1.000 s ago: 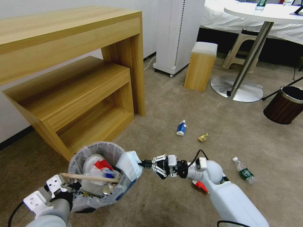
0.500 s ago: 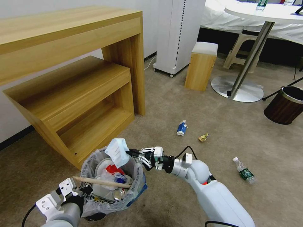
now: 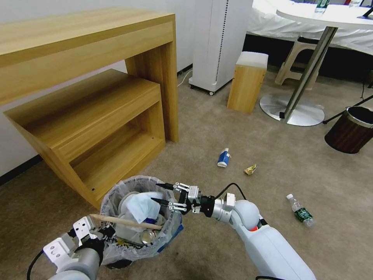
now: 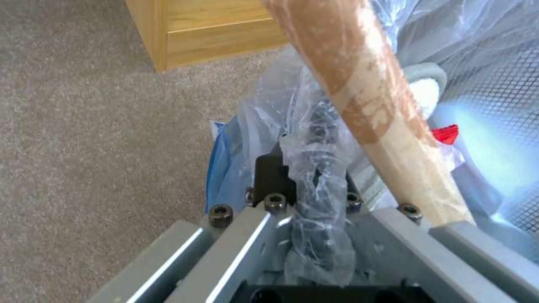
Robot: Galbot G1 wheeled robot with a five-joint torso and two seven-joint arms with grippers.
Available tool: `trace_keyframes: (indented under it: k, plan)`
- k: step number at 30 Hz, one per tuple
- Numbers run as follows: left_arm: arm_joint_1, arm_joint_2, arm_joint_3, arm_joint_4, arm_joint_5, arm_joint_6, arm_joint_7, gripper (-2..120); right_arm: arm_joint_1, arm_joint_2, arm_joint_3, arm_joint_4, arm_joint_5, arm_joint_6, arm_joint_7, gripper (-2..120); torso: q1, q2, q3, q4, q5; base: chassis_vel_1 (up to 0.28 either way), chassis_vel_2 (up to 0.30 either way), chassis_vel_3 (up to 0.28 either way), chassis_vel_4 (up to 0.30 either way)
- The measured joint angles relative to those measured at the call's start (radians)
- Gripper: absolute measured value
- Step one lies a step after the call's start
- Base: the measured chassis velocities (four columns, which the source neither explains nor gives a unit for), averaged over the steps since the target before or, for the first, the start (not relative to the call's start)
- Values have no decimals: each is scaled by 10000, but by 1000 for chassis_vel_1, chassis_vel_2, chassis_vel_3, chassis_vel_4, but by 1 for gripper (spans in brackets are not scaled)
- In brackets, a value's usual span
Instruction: Pick up the trash bin and place the garbage on the floor into it.
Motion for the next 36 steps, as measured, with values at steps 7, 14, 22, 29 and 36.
trace_keyframes:
  k: [7,14,22,29,36]
  plan:
    - [-68,38,-302,3,-92,1,3,1,-230,-92,315,639,322,169,390,98,0,0,0,2,1,0,0,0,0]
    - [-328,240,-853,244,-179,-81,28,1,-2127,-250,1813,2385,-197,8,3960,100,-1,0,0,0,0,0,0,0,0]
    - [-659,303,-1055,362,251,-301,316,1,-3924,504,4021,3930,-734,-534,8676,100,-1,0,-1,0,1,0,0,0,0]
    - [-658,299,-857,332,1177,-671,726,1,-4762,944,5831,4309,-1362,605,9192,100,-1,0,0,2,2,0,0,0,0]
    - [-541,418,-1001,379,1386,-923,991,1,-5127,1237,6864,4531,-1765,903,9506,100,-1,0,0,1,0,0,0,0,0]
